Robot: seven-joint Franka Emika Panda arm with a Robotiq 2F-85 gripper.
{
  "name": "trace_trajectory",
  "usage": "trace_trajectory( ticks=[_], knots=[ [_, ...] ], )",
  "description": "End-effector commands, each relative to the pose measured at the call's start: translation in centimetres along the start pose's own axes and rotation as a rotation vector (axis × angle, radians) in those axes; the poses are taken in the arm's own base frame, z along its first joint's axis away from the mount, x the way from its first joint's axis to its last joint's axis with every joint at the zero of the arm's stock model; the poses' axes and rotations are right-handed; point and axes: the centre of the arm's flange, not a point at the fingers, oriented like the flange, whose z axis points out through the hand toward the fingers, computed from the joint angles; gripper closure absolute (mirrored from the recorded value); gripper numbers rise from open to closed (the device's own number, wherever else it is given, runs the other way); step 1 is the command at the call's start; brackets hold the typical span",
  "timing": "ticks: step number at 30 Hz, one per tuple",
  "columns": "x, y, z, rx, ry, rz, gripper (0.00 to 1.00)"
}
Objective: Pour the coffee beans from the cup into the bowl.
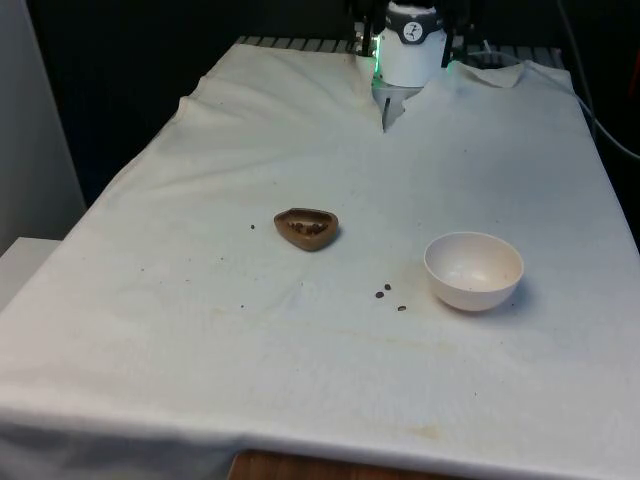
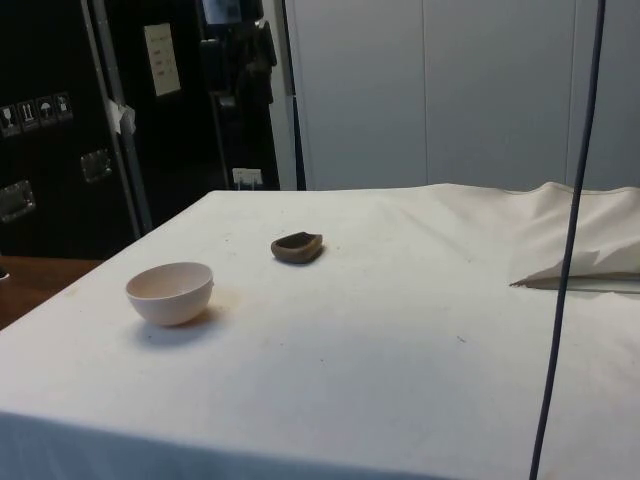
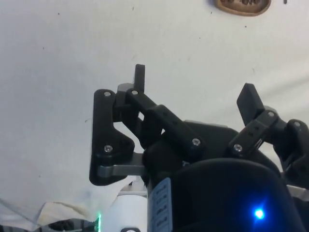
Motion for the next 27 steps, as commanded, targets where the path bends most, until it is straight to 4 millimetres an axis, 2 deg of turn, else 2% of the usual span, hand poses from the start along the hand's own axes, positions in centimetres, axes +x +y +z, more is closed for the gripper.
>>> trace_trajectory(
  ticks=[1, 27],
  knots=[
    [0.1, 0.1, 0.4, -0.005, 0.011, 0.011, 0.00],
    [0.8, 0.4, 7.2, 0.009, 0.041, 0.108, 0.00]
  ],
)
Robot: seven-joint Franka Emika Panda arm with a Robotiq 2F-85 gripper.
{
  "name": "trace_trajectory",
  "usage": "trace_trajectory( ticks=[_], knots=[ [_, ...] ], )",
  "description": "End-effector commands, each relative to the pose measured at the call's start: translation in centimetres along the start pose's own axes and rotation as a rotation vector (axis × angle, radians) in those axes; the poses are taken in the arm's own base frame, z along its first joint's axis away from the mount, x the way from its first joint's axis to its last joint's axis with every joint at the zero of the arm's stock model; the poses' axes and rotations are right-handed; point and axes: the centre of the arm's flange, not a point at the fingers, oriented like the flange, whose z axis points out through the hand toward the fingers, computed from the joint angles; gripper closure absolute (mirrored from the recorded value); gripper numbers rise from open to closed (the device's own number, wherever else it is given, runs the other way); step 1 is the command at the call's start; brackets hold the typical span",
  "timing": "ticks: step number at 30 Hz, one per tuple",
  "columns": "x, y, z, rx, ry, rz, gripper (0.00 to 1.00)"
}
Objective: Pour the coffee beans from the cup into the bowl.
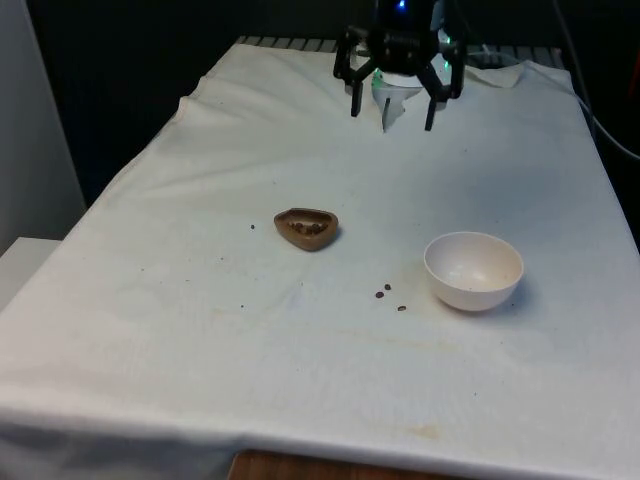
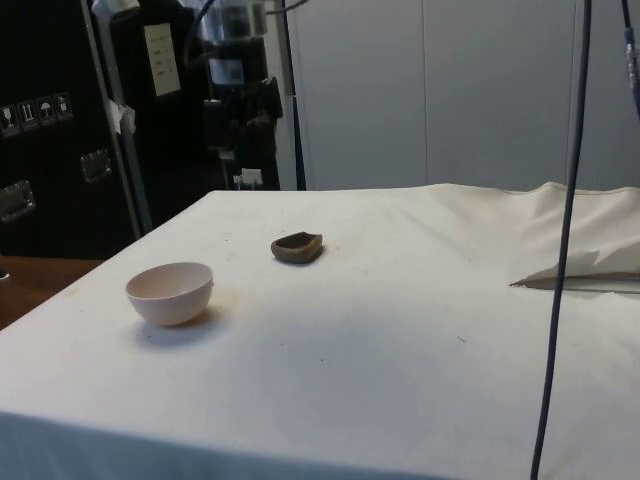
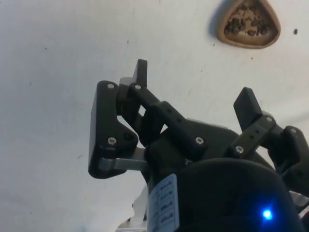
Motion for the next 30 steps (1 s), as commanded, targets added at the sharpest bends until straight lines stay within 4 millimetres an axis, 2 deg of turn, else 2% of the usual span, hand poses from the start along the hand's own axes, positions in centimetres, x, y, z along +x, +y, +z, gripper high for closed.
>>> trace_trajectory(
  ticks=[1, 6, 9, 16, 30],
  knots=[
    [0.1, 0.1, 0.5, -0.002, 0.012, 0.008, 0.00],
    [0.3, 0.2, 2.1, -0.003, 0.016, 0.009, 0.00],
    [0.3, 0.3, 2.4, -0.003, 0.017, 0.009, 0.00],
    [0.4, 0.7, 5.0, -0.006, 0.020, 0.013, 0.00],
    [0.5, 1.9, 8.3, -0.016, 0.024, 0.023, 0.00]
  ],
)
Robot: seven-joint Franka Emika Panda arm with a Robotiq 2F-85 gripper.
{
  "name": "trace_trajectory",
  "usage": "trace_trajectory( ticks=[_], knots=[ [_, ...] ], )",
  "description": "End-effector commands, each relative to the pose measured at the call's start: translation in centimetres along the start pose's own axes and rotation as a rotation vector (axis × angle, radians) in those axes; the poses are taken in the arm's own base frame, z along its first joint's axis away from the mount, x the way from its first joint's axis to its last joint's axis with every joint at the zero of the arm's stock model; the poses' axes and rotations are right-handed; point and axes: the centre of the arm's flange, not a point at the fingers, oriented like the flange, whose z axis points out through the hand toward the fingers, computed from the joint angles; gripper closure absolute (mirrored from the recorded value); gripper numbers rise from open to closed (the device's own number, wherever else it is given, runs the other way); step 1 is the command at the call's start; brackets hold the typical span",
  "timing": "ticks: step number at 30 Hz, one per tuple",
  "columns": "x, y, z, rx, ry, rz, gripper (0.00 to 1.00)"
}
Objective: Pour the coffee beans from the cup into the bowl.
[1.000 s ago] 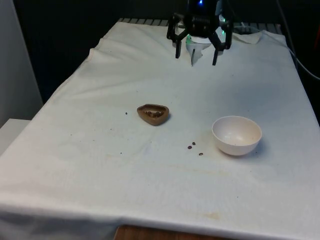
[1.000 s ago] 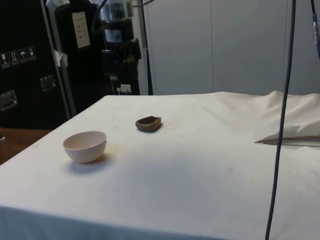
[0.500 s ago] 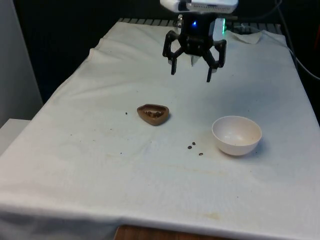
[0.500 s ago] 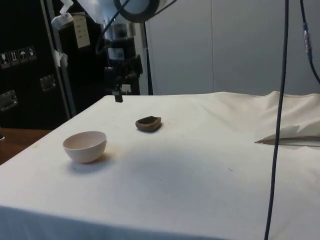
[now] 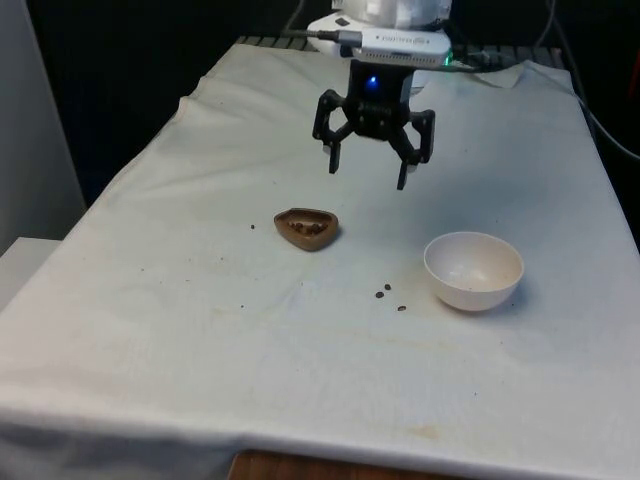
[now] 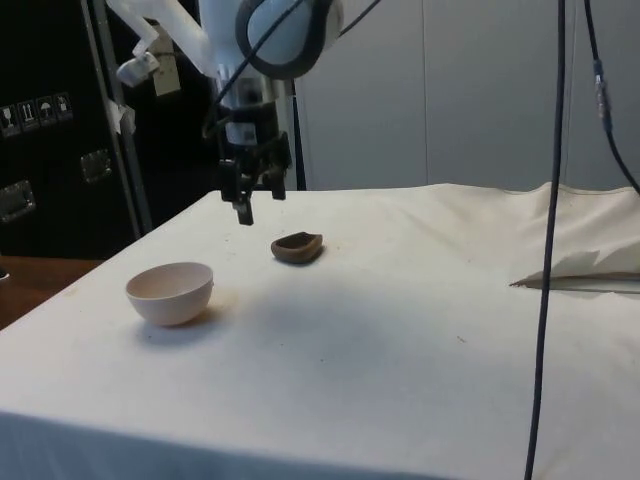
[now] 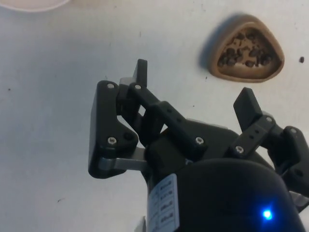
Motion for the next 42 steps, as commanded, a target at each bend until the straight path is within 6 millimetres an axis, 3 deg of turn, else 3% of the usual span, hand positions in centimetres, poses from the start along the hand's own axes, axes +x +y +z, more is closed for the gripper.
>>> trace_trajectory(
  ticks=[1, 18, 34, 42],
  knots=[
    [0.1, 0.3, 0.5, -0.006, 0.011, 0.002, 0.00],
    [0.0, 1.4, 5.0, -0.019, 0.017, 0.017, 0.00],
    [0.0, 2.6, 7.8, -0.034, 0.008, 0.028, 0.00],
    [0.0, 2.8, 8.1, -0.031, 0.008, 0.029, 0.00]
  ],
)
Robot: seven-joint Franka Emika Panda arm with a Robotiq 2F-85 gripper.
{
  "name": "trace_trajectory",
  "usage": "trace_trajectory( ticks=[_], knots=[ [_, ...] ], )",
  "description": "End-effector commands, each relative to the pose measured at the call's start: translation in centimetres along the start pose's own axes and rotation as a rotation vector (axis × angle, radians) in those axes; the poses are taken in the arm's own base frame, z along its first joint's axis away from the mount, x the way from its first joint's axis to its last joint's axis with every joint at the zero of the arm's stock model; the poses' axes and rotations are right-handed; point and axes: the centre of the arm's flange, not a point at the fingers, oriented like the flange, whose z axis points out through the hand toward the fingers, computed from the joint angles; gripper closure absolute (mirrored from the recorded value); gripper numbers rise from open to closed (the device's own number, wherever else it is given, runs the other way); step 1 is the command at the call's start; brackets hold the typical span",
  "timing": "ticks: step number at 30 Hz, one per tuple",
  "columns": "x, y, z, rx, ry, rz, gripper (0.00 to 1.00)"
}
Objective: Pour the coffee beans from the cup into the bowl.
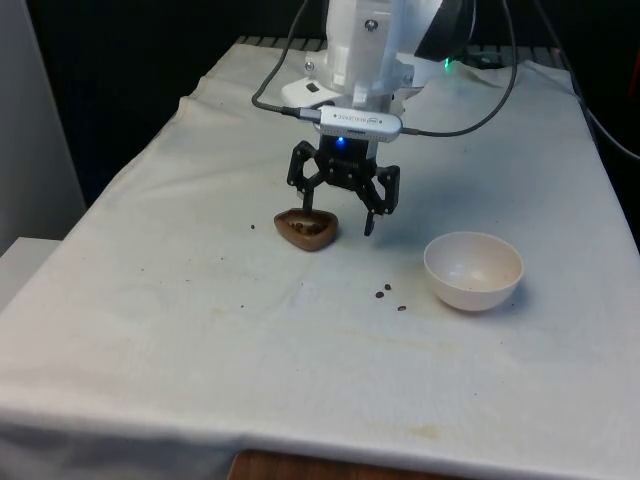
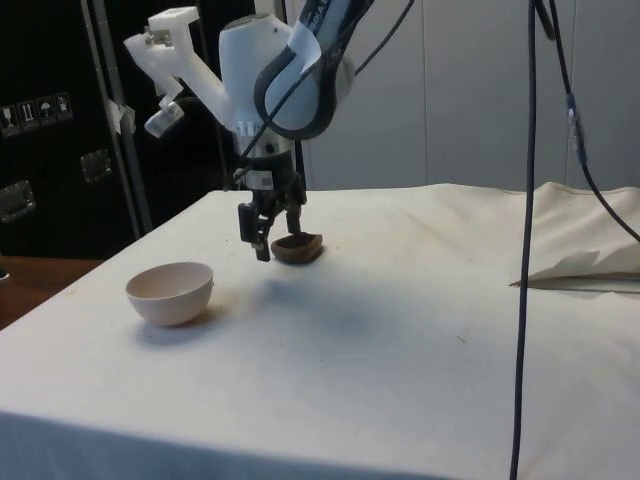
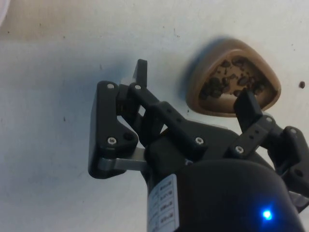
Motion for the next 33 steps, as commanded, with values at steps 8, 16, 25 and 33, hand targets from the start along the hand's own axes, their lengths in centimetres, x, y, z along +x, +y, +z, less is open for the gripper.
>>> trace_trajectory(
  ticks=[8, 16, 25, 33],
  knots=[
    [-0.1, 0.3, 0.8, -0.003, -0.004, 0.003, 0.00],
    [-0.1, 0.4, 1.4, -0.001, 0.012, 0.005, 0.00],
    [-0.1, 0.4, 1.7, -0.002, 0.014, 0.005, 0.00],
    [-0.1, 0.4, 2.1, -0.002, 0.017, 0.007, 0.00]
  ],
)
